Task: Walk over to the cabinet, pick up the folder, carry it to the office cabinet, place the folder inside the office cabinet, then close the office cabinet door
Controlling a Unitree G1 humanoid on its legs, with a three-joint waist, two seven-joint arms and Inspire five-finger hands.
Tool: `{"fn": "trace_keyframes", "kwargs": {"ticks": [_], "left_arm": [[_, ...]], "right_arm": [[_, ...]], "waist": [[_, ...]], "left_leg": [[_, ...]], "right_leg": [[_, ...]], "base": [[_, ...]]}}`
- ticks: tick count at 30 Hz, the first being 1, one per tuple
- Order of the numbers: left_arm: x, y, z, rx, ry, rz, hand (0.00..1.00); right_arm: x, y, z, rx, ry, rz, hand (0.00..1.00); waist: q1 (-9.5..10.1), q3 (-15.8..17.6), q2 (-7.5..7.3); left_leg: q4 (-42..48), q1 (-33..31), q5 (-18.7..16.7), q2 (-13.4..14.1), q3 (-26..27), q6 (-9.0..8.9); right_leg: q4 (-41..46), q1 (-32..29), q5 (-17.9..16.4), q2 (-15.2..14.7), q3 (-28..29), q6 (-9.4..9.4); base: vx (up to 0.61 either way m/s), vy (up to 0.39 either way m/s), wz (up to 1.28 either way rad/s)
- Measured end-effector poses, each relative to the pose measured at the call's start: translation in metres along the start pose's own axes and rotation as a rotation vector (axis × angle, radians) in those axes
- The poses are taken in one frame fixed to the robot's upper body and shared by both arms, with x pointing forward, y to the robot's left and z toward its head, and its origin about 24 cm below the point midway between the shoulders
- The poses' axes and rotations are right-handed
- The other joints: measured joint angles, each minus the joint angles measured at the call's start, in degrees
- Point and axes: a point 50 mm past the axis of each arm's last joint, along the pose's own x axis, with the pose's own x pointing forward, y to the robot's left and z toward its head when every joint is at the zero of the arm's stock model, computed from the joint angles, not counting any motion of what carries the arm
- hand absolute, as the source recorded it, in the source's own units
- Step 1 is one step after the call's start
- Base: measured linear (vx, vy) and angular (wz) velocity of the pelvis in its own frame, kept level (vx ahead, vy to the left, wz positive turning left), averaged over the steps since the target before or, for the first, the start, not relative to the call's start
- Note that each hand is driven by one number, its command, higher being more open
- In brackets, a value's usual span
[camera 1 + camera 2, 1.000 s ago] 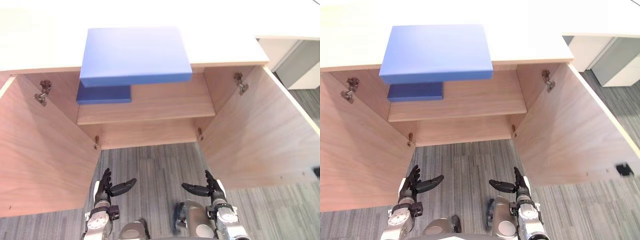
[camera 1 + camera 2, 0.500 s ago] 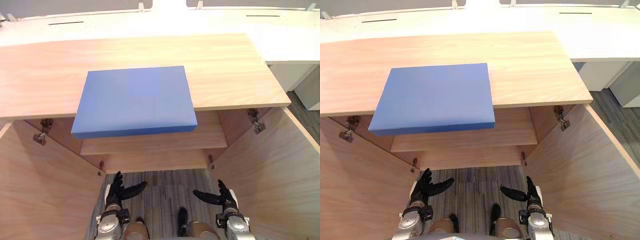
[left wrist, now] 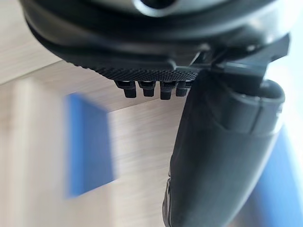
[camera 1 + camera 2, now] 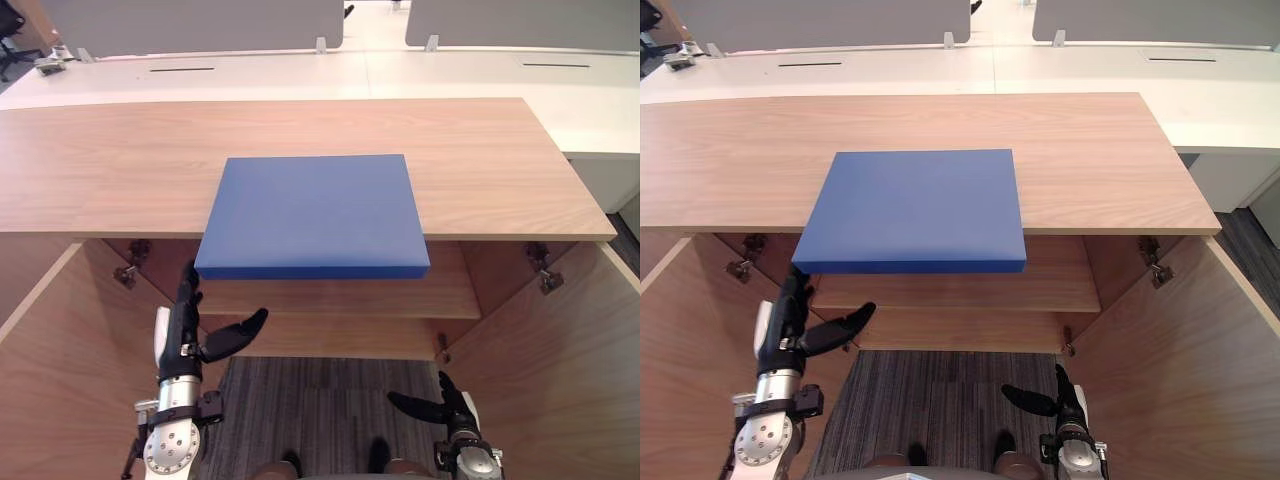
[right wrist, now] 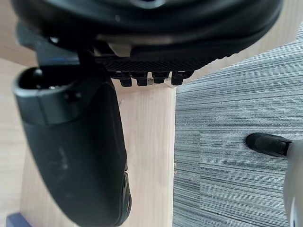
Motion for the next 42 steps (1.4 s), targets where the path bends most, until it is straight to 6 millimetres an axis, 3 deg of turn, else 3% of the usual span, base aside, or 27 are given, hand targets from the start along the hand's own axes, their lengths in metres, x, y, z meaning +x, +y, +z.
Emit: {"fn": "trace_keyframes", "kwargs": {"ticks": [9, 13, 20, 28, 29, 33, 38, 42], "left_arm": [[0.001, 0.004, 0.064, 0.363, -0.379, -0.079, 1.00], [0.004, 0.001, 0.074, 0.506, -0.486, -0.104, 1.00], [0.012, -0.016, 0.074, 0.678, -0.599, -0.232, 1.00], [0.028, -0.019, 0.044, 0.863, -0.545, -0.333, 1.00], [0.032, -0.018, 0.041, 0.904, -0.541, -0.340, 0.00], [0.042, -0.015, 0.037, 1.028, -0.552, -0.305, 0.00], [0.058, -0.014, 0.050, 1.061, -0.611, -0.206, 0.00], [0.059, -0.016, 0.068, 1.028, -0.698, -0.128, 0.00]], "right_arm": [[-0.002, 0.004, -0.008, -0.077, 0.023, 0.040, 1.00], [-0.004, 0.010, -0.013, -0.108, 0.030, 0.069, 1.00], [-0.006, 0.017, -0.014, -0.131, 0.024, 0.114, 1.00], [-0.006, 0.018, -0.014, -0.128, 0.026, 0.136, 1.00], [-0.007, 0.017, -0.014, -0.130, 0.027, 0.137, 1.00], [-0.007, 0.016, -0.016, -0.126, 0.032, 0.142, 1.00], [-0.007, 0.017, -0.015, -0.121, 0.030, 0.150, 1.00], [-0.008, 0.018, -0.016, -0.109, 0.033, 0.155, 1.00]], "waist": [[-0.07, -0.86, 0.10], [-0.08, -2.09, 0.07], [-0.14, -2.50, -0.21], [-0.82, -2.95, -0.91], [-0.82, -3.02, -0.95], [-0.96, -3.71, -0.96], [-1.83, -4.18, -1.05], [-1.78, -4.31, -1.31]], "left_leg": [[0.09, 1.30, -0.02, 0.00, -0.55, -0.04], [-0.15, 1.58, -0.03, -0.03, -0.48, -0.04], [-1.14, 2.47, -0.03, 0.07, 1.22, -0.06], [-2.50, 3.91, -0.08, 0.22, 3.33, -0.13], [-2.76, 4.10, -0.08, 0.18, 3.68, -0.12], [-3.63, 4.16, 0.04, -0.28, 4.43, 0.06], [-4.28, 4.48, 0.12, -0.70, 4.62, 0.19], [-4.32, 4.35, 0.06, -0.77, 5.37, 0.27]], "right_leg": [[-0.30, 1.60, 0.02, 0.04, -0.54, 0.10], [-0.80, 2.05, 0.05, 0.13, -0.44, 0.12], [-1.85, 2.24, 0.70, 0.43, 1.20, 0.16], [-2.37, 1.89, 1.03, 0.83, 3.28, 0.15], [-2.54, 1.88, 1.11, 0.84, 3.52, 0.18], [-3.93, 1.78, 2.00, 0.84, 4.13, 0.37], [-3.95, 1.64, 2.07, 0.59, 4.33, 0.49], [-3.95, 1.16, 2.16, 0.53, 5.27, 0.64]], "base": [[-0.02, -0.005, 0.03], [0.00, 0.000, 0.00], [0.00, 0.007, -0.12], [0.00, 0.009, -0.14], [0.00, 0.014, -0.12], [0.00, 0.016, -0.10], [0.00, 0.006, -0.02], [-0.02, 0.008, -0.09]]}}
